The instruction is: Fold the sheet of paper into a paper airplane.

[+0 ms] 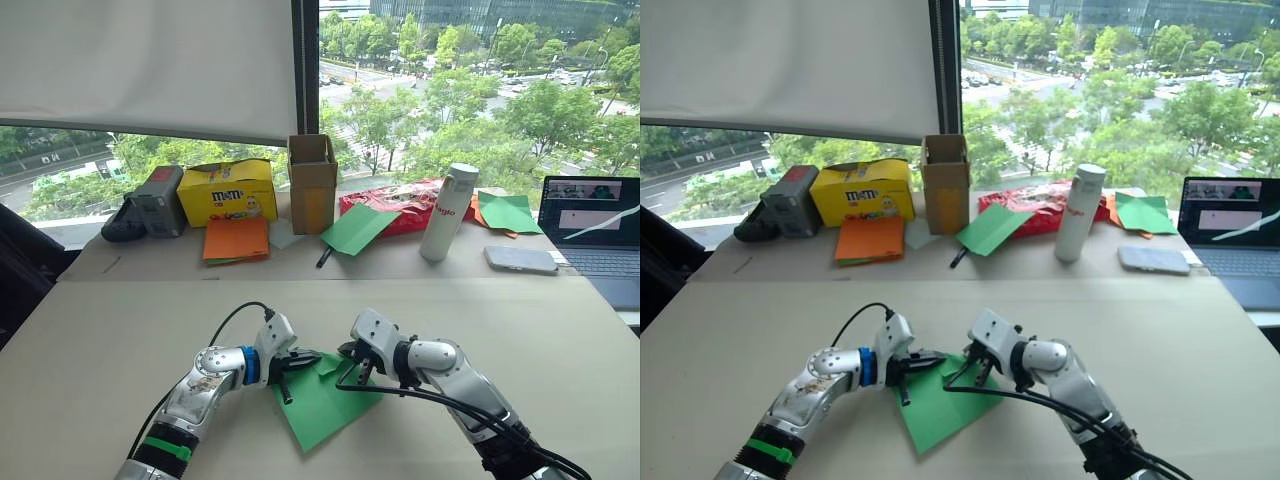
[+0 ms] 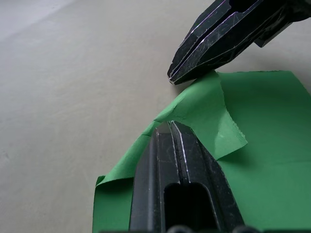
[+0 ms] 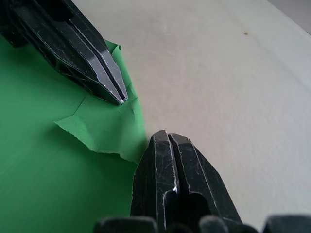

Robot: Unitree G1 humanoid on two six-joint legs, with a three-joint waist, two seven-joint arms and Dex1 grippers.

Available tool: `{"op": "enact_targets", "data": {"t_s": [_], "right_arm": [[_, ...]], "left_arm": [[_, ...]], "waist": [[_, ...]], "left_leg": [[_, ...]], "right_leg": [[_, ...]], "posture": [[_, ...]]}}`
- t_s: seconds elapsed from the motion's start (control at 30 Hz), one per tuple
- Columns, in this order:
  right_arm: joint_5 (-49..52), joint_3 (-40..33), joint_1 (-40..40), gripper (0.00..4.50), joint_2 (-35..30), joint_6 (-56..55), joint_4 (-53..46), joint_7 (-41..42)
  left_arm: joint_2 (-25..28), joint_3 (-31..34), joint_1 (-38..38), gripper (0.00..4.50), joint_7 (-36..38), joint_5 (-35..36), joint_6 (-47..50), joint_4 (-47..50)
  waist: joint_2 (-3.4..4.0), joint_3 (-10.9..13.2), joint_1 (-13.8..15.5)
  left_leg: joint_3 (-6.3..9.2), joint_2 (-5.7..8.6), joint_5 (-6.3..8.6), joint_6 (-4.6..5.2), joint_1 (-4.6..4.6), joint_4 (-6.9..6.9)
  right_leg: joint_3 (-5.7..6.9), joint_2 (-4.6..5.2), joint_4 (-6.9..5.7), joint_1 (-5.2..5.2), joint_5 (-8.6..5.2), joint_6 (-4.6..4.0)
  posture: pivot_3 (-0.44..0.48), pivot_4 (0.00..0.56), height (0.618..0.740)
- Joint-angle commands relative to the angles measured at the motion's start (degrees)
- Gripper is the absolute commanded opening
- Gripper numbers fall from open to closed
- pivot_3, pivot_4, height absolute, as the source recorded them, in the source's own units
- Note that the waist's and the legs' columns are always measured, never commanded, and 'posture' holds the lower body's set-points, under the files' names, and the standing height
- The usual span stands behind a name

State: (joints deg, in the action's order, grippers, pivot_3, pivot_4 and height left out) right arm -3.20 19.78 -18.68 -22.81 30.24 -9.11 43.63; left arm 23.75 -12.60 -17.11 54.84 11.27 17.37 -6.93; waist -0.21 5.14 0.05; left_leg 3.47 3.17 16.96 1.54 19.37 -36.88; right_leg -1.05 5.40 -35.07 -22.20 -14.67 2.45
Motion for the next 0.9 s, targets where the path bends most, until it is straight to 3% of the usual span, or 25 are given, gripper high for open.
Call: {"op": "enact_targets", "data": {"t_s": [0.03, 0.5, 0.9], "right_arm": [[1.2, 0.2, 0.3, 0.02, 0.5, -1.3, -1.8, 0.1], [5.9, -2.7, -0.3, 0.02, 3.3, -1.4, -3.1, -1.0], [5.7, -0.6, 2.5, 0.02, 2.0, -1.1, -1.4, -0.4]], "left_arm": [[1.5, 0.1, 0.6, 0.00, 0.4, -0.8, 0.7, -2.9], [1.0, -0.2, 0.6, 0.00, 0.8, -0.7, 0.3, -3.4], [1.0, -0.2, 0.8, 0.00, 0.7, -0.7, 0.2, -3.2]], "waist": [[0.00, 0.0, -0.1], [0.01, 0.0, -0.4], [0.01, 0.0, -0.4]], "left_leg": [[0.00, 0.00, 0.00, 0.00, 0.00, 0.00], [0.00, -0.01, 0.00, 0.00, 0.00, 0.00], [0.00, 0.00, 0.01, 0.02, 0.00, 0.01]], "right_leg": [[0.00, 0.00, 0.00, 0.00, 0.00, 0.00], [-0.01, 0.00, -0.01, -0.01, 0.00, 0.00], [-0.01, 0.01, 0.00, -0.01, 0.00, 0.00]], "posture": [[0.000, 0.150, 0.740], [0.000, 0.150, 0.740], [0.000, 0.150, 0.740]]}}
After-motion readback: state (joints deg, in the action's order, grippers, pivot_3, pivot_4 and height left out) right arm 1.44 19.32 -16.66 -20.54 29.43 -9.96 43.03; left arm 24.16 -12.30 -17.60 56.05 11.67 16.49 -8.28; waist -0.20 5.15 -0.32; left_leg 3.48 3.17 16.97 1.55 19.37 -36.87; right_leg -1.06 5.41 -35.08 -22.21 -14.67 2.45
